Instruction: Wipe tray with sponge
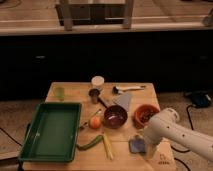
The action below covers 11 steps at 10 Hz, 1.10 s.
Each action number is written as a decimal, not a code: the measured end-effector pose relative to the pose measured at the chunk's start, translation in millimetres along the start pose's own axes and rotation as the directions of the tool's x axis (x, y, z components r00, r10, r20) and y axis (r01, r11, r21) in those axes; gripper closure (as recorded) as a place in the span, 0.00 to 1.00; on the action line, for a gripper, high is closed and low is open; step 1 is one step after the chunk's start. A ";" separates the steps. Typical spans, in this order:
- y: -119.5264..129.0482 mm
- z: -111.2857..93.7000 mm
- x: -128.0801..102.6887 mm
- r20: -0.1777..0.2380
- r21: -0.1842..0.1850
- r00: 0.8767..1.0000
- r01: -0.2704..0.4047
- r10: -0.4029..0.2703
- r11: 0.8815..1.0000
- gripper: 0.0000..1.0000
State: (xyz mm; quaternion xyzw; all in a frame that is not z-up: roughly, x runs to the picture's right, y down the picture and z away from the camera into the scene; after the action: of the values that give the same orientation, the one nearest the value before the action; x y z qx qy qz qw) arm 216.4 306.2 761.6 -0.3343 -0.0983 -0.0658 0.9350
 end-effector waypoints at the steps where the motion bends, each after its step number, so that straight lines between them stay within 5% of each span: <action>1: 0.6 -0.3 0.7 0.001 0.000 1.000 -0.001 0.001 1.000 0.54; 3: 2.9 -0.6 2.9 0.002 -0.001 1.000 -0.004 0.004 1.000 0.77; 6: 6.6 2.2 -1.6 0.001 -0.008 1.000 0.005 -0.005 1.000 0.99; 11: 10.7 -25.1 -22.5 0.007 0.027 0.998 0.069 -0.070 0.997 1.00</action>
State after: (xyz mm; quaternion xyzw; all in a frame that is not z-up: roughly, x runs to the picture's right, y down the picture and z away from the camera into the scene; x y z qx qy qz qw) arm 200.1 299.7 731.0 -0.3183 -0.1144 -0.0956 0.9362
